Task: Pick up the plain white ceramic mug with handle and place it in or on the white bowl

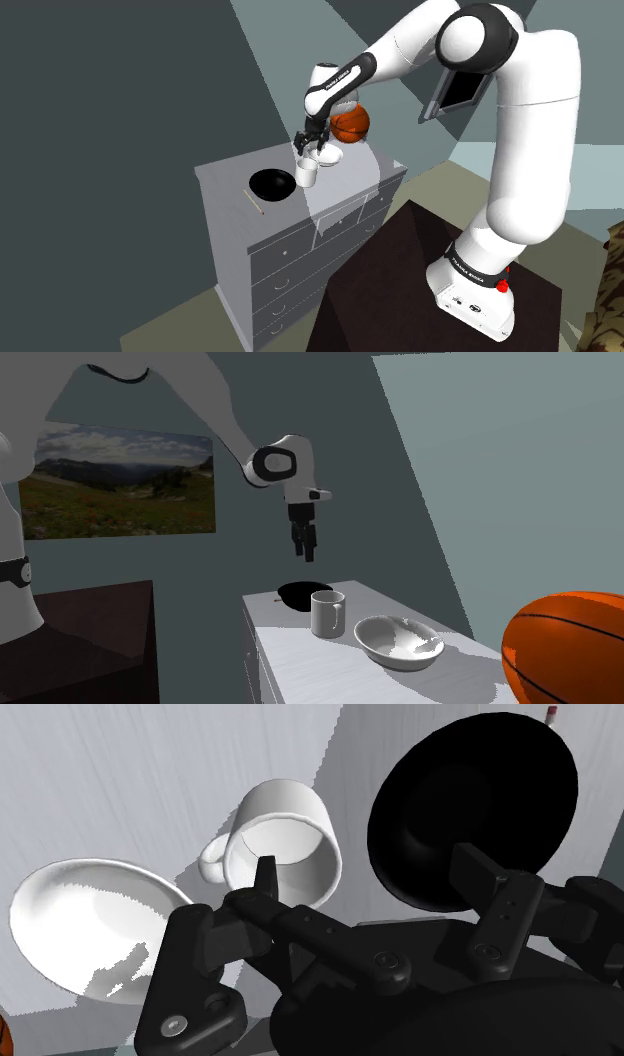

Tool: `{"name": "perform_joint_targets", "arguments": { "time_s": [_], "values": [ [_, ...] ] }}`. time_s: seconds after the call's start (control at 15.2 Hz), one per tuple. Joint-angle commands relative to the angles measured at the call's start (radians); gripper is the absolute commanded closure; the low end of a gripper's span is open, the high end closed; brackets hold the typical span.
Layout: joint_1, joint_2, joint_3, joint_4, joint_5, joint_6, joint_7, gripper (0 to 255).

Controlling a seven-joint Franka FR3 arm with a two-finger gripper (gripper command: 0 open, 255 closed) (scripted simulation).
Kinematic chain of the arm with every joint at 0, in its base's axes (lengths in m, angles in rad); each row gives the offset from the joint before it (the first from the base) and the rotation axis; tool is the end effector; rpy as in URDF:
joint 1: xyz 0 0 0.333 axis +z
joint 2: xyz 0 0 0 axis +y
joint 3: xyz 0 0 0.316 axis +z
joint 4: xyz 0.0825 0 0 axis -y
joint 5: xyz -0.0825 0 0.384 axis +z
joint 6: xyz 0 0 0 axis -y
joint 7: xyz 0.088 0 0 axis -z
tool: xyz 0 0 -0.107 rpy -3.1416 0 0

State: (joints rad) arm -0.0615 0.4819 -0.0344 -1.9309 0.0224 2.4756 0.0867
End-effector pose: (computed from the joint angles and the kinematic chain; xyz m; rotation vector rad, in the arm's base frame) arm 0.6286 -0.0595 0.2422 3.1233 -0.3061 0.0992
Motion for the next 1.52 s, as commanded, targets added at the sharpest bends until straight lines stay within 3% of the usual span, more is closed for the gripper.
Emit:
{"name": "perform_joint_targets", "arguments": {
  "time_s": [0.0, 0.4, 0.92, 1.39, 1.45],
  "values": [
    [-0.001, 0.081, 0.001, 0.071, 0.002, 0.003, 0.002, 0],
    [-0.013, 0.322, 0.003, 0.32, 0.009, -0.021, 0.0, 0],
    [-0.015, 0.409, 0.006, 0.36, 0.011, 0.026, -0.001, 0],
    [-0.015, 0.409, 0.006, 0.36, 0.011, 0.026, -0.001, 0],
    [-0.015, 0.409, 0.006, 0.36, 0.011, 0.026, -0.001, 255]
  ]
}}
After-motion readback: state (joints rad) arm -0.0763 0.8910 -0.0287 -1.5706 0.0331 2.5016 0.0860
